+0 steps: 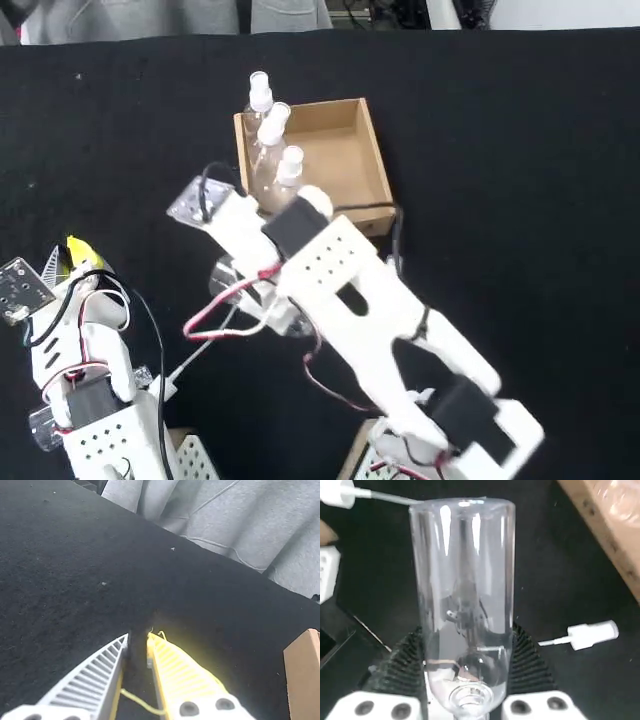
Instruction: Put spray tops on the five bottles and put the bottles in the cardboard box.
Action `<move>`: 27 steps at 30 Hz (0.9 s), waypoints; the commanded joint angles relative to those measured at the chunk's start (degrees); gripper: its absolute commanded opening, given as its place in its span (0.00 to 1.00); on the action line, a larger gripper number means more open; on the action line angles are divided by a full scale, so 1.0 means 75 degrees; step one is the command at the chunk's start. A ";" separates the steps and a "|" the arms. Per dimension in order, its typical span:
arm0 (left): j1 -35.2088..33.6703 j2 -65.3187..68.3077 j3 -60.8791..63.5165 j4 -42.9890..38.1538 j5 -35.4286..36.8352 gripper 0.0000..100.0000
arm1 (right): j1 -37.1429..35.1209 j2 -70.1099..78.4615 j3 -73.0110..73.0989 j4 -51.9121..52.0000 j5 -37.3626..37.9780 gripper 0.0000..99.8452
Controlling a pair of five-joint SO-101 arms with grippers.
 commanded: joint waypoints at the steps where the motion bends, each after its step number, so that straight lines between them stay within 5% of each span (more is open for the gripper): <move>1: -0.0018 -0.0047 0.0170 -0.0199 -0.0070 0.05 | 0.0141 -0.1131 0.0428 0.0211 -0.0305 0.02; 11: -0.0029 -0.0035 0.0170 -0.0188 -0.0070 0.05 | 0.0469 -0.3077 0.1577 0.0199 -0.1547 0.02; 27: -0.0041 -0.0035 0.0170 -0.0188 -0.0070 0.05 | 0.5240 -0.3370 0.1647 0.0035 -0.1629 0.02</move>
